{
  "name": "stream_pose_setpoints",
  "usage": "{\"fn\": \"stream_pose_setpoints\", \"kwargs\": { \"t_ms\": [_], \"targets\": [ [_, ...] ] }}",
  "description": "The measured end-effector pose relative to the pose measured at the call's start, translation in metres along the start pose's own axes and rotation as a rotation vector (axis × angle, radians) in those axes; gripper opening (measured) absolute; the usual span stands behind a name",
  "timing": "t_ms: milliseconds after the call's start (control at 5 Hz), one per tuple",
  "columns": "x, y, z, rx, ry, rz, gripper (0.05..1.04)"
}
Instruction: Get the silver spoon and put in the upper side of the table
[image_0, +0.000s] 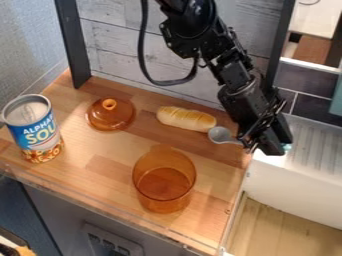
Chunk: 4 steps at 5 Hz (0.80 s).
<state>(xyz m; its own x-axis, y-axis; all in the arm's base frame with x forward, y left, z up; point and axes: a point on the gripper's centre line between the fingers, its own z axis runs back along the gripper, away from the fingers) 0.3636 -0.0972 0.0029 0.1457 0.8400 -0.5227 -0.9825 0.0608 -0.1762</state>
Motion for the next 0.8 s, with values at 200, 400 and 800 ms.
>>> {"fn": "stream_pose_setpoints", "kwargs": {
  "t_ms": [200,400,800],
  "targets": [
    [0.039,-0.002,0.018,-0.059,-0.046,0.096,0.302],
    [0.062,-0.009,0.046,-0.125,-0.069,0.145,0.302],
    [0.077,-0.019,0.064,-0.163,-0.086,0.178,0.302]
  ]
}}
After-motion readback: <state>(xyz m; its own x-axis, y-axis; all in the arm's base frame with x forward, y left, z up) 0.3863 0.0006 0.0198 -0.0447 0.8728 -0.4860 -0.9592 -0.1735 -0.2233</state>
